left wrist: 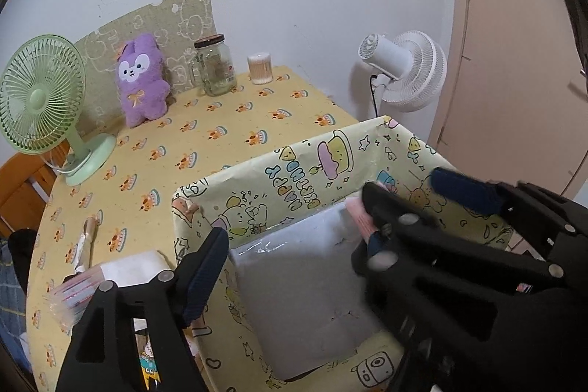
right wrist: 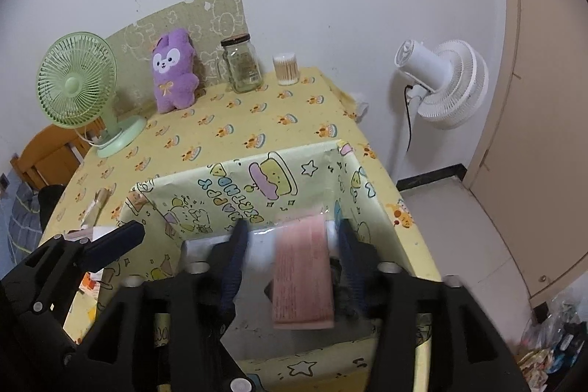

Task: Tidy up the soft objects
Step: 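Open the right tool to drop the packet while the left tool drops the sock into the box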

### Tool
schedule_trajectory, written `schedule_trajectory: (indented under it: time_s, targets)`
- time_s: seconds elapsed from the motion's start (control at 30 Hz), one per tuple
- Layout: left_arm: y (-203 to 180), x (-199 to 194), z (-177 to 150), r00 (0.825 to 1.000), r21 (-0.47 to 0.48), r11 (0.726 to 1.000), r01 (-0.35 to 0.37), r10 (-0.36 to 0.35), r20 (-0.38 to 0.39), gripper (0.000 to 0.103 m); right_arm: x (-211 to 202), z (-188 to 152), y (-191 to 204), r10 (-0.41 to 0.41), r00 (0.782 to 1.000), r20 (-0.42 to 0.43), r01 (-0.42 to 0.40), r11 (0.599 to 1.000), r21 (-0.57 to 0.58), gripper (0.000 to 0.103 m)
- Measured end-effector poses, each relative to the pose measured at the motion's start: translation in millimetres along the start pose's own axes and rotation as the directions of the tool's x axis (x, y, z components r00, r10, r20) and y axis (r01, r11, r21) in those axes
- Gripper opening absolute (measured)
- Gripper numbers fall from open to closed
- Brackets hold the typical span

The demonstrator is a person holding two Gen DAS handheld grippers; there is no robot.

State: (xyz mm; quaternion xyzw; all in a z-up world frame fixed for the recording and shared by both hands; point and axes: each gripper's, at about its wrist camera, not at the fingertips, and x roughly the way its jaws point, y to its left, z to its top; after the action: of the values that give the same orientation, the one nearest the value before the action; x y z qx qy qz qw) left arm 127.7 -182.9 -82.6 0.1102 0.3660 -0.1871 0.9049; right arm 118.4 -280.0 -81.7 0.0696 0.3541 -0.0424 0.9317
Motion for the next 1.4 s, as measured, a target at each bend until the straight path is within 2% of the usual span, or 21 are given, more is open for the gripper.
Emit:
schedule_trajectory:
  time_s: [0.07, 0.1, 0.17, 0.4, 0.7, 1.0, 1.4]
  targets:
    - [-0.1, -4.2, -0.1, 1.0, 0.001, 1.0, 0.016, -0.016, 0.01, 0.084, -6.1, 0.4, 1.2, -0.006, 1.0, 0.029, 0.006, 1.0, -0.006, 0.085]
    - [0.0, -6.2, -0.1, 1.0, 0.002, 1.0, 0.019, -0.019, 0.015, 0.086, -8.6, 0.8, 1.8, -0.009, 0.999, 0.039, 0.009, 1.0, -0.008, 0.088]
    - [0.1, -10.8, 0.1, 1.0, 0.003, 1.0, 0.016, -0.017, 0.026, 0.091, -13.1, 1.6, 3.8, -0.013, 0.999, 0.051, 0.014, 1.0, -0.015, 0.091]
    - [6.3, -27.6, -2.6, 0.998, -0.01, 1.0, 0.004, -0.003, 0.062, 0.097, -29.2, 2.2, 13.3, -0.035, 0.995, 0.092, 0.038, 0.999, -0.03, 0.099]
    - [18.0, -53.7, -8.7, 0.995, -0.03, 1.0, 0.002, 0.001, 0.105, 0.098, -51.8, 1.3, 30.9, -0.036, 0.991, 0.128, 0.043, 0.998, -0.051, 0.1]
    - [34.5, -84.6, -17.4, 0.988, -0.065, 0.998, -0.028, 0.037, 0.151, 0.098, -74.1, -3.2, 52.1, 0.0, 0.99, 0.142, 0.006, 0.999, -0.042, 0.102]
    - [57.6, -114.2, -30.0, 0.978, -0.104, 0.994, -0.04, 0.06, 0.2, 0.098, -100.3, -7.7, 85.6, 0.023, 0.984, 0.178, -0.007, 0.996, -0.088, 0.103]
